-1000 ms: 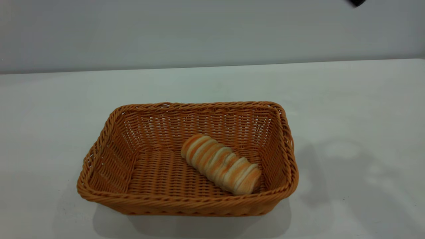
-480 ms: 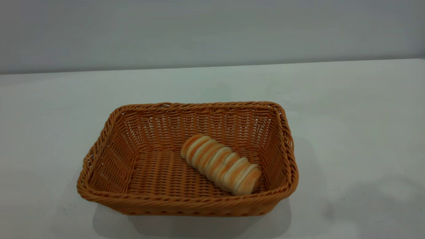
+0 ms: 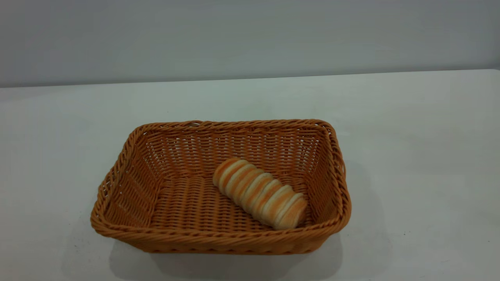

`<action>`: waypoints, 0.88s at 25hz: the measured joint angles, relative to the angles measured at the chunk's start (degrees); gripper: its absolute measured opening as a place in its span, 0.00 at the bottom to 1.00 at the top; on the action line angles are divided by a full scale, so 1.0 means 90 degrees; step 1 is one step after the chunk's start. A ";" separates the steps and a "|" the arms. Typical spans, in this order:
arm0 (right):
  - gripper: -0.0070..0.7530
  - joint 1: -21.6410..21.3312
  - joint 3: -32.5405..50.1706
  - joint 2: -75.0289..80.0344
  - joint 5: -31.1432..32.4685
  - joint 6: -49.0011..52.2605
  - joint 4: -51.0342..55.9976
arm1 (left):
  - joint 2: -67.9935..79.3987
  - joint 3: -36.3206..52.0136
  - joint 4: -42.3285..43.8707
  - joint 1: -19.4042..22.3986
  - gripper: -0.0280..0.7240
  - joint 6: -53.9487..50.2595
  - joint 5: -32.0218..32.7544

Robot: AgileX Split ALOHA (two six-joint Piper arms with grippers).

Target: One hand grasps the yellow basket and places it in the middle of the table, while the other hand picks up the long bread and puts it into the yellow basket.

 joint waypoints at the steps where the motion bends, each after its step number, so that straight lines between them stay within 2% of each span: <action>1: 0.43 0.0000 0.0240 -0.0267 -0.0006 0.0054 0.0000 | 0.0000 0.0115 0.0008 0.0000 0.81 -0.0013 -0.0014; 9: 0.43 0.0000 0.1630 -0.2231 -0.0048 0.0373 0.0000 | 0.0000 0.0497 0.0102 0.0000 0.81 -0.0117 -0.0153; 22: 0.43 0.0000 0.2849 -0.4335 -0.0048 0.0678 -0.0109 | 0.0000 0.0579 0.0231 0.0000 0.80 -0.0180 -0.0154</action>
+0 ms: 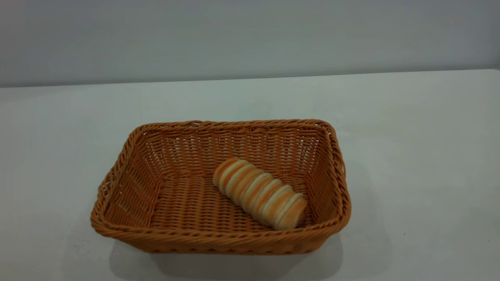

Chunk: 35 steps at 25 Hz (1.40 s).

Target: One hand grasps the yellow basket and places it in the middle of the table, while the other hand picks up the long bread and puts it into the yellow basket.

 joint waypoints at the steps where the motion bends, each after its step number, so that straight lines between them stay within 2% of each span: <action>1: 0.43 0.0000 0.0129 -0.0032 0.0000 0.0000 0.0000 | 0.0000 0.0005 0.0000 0.0000 0.80 0.0000 -0.0013; 8: 0.43 0.0000 0.0754 -0.0272 -0.0100 0.0000 -0.0061 | 0.0000 0.0011 0.0007 0.0000 0.80 -0.0012 -0.0013; 35: 0.43 0.0000 0.0791 -0.0279 -0.0170 0.0014 -0.0061 | 0.0000 0.0016 0.0007 0.0000 0.80 -0.0019 -0.0013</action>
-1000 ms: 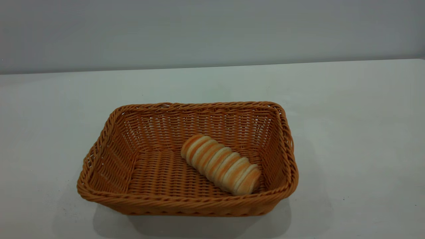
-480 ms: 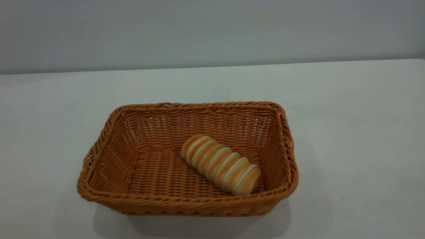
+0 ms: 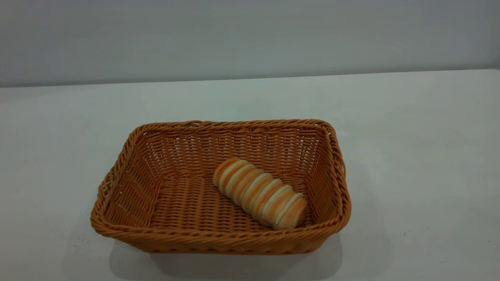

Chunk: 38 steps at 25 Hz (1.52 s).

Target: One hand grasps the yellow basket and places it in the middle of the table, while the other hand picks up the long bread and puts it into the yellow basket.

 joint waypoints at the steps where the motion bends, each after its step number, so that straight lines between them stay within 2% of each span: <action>1: 0.43 0.0000 0.0000 0.0000 0.0000 0.0000 0.0000 | 0.0000 0.0000 0.0000 0.0000 0.80 0.0000 0.0000; 4: 0.43 -0.0139 0.0000 -0.0005 0.0000 0.0000 0.0000 | 0.0000 0.0000 0.0000 0.0000 0.80 0.0000 0.0000; 10: 0.43 -0.1241 0.0000 -0.0203 0.0000 0.0000 0.0039 | 0.0000 0.0000 0.0005 0.0067 0.80 0.0000 0.0000; 13: 0.43 -0.1806 0.0000 -0.0208 0.0000 0.0000 0.0039 | 0.0000 0.0000 0.0008 0.0265 0.80 0.0000 0.0000; 17: 0.43 -0.2142 0.0000 -0.0208 0.0000 0.0000 0.0039 | 0.0000 0.0000 0.0012 0.0582 0.80 0.0000 0.0000; 22: 0.43 -0.2224 0.0000 -0.0208 0.0000 0.0000 0.0039 | 0.0000 0.0000 0.0016 0.0791 0.80 0.0000 0.0000; 33: 0.43 -0.2224 0.0000 -0.0208 0.0000 0.0000 0.0039 | 0.0000 0.0000 0.0016 0.0796 0.80 0.0000 0.0000; 38: 0.43 -0.2033 0.0000 -0.0208 0.0000 0.0000 0.0039 | 0.0000 0.0000 0.0016 0.0796 0.80 0.0000 0.0000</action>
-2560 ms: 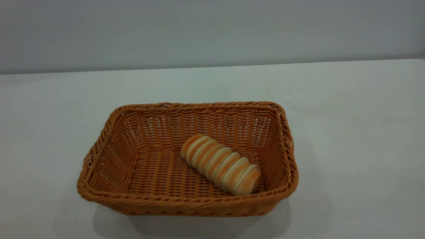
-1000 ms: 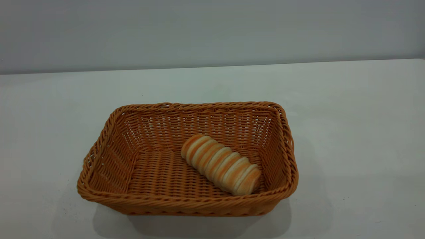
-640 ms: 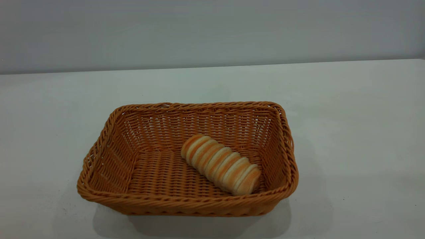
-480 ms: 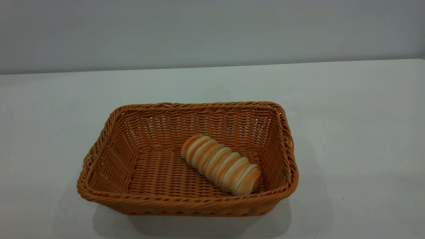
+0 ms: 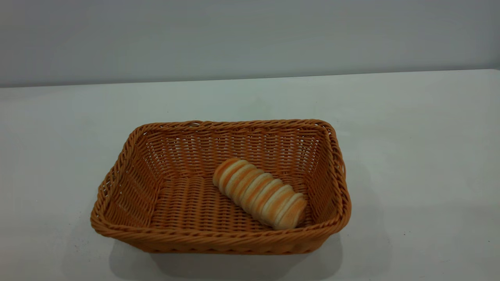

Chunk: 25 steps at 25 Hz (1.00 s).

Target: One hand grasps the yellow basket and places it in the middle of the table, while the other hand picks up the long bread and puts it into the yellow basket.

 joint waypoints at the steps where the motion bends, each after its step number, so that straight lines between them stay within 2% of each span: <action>1: 0.43 0.0033 0.0000 0.0000 0.0000 0.0000 0.0000 | 0.0000 0.0000 0.0000 0.0000 0.80 0.0000 0.0000; 25: 0.43 0.0080 0.0000 0.0000 0.0000 0.0006 0.0000 | 0.0000 0.0000 0.0000 0.0000 0.80 0.0013 0.0000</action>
